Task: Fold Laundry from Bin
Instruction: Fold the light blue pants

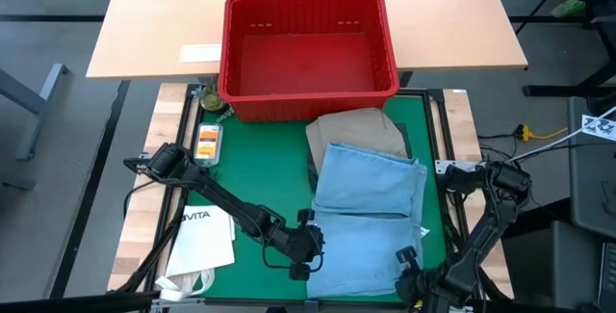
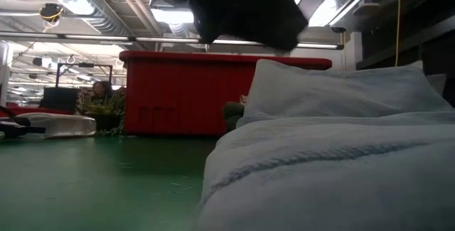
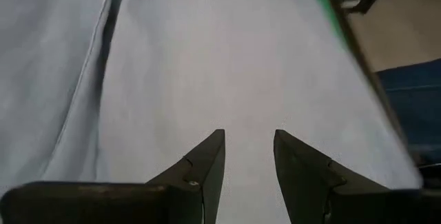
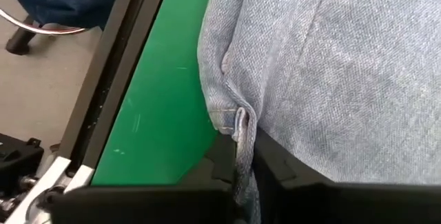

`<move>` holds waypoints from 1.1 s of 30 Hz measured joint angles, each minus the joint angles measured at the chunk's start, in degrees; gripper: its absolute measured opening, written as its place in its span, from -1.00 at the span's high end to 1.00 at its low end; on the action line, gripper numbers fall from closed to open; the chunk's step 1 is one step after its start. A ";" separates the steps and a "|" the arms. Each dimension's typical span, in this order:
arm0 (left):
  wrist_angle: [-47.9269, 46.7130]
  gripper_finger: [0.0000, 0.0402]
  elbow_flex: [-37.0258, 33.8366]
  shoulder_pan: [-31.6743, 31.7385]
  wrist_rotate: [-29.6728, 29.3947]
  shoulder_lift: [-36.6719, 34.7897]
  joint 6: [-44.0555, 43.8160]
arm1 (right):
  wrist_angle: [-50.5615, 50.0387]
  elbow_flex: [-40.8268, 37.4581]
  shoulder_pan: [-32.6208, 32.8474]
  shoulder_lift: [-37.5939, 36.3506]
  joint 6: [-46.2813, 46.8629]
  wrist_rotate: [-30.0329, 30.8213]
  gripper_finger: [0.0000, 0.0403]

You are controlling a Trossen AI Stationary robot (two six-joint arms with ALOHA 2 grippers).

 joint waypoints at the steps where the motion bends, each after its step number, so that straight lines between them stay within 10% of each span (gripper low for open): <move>1: 0.19 0.40 0.03 0.00 0.71 -0.33 0.05 | -0.22 0.27 -0.01 0.04 0.01 0.58 0.92; 21: -4.06 0.39 0.07 -1.98 11.18 -4.76 -4.57 | -25.01 18.97 -13.89 -0.77 -16.00 4.91 0.85; 33: -5.02 -0.08 0.04 -2.67 11.66 -3.31 -12.13 | -29.63 25.82 -17.40 -0.88 -19.50 6.45 0.90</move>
